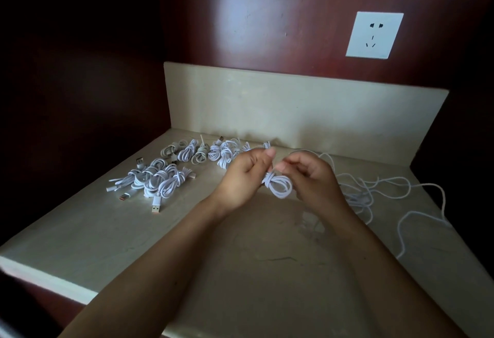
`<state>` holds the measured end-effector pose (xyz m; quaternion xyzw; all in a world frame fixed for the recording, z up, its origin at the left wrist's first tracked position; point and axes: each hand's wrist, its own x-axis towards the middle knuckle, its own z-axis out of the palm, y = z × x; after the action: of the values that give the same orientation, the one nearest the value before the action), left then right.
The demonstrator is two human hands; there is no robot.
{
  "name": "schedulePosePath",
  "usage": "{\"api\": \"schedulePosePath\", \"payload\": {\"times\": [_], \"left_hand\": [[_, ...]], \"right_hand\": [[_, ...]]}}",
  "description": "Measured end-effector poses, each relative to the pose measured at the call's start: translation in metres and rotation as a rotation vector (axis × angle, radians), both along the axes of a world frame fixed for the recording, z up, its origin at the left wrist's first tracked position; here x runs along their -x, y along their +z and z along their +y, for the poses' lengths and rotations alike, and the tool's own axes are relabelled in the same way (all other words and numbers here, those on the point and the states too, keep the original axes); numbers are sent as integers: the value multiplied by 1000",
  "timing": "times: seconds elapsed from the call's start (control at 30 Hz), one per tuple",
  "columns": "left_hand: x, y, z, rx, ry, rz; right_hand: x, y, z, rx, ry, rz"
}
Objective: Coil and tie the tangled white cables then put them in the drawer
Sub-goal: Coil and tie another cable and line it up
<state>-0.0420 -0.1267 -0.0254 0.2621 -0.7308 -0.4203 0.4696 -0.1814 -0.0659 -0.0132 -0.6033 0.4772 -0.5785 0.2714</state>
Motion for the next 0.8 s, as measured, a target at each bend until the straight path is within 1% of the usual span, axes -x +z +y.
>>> {"api": "schedulePosePath", "payload": {"times": [0.07,0.13,0.17,0.23,0.3,0.33,0.43,0.5,0.6,0.63,0.7,0.8], "left_hand": [[2,2,2,-62,6,96],[3,4,2,-109,44,157],[3,4,1,-118,73,176],[3,6,1,-112,155,182],[1,7,-1,-89,267,145],[0,5,-4,-68,322,113],[-9,0,-10,78,425,-64],[-13,-2,-11,157,431,-241],[-12,0,-8,212,381,-432],[-10,2,-5,223,351,-454],[-7,3,0,244,288,-435],[-2,4,7,306,278,-393]], "right_hand": [[-5,-3,-2,8,-3,-28],[-8,-9,-2,37,-61,56],[-10,-13,-2,32,-108,151],[-15,-19,1,-10,-192,417],[-21,-23,4,-10,-235,681],[-23,-24,4,26,-237,769],[-30,-22,7,135,-208,890],[-30,-17,11,145,-192,871],[-23,-7,14,124,-252,692],[-17,-5,13,124,-291,632],[-8,-4,9,106,-366,522],[-7,-9,2,52,-407,335]]}}
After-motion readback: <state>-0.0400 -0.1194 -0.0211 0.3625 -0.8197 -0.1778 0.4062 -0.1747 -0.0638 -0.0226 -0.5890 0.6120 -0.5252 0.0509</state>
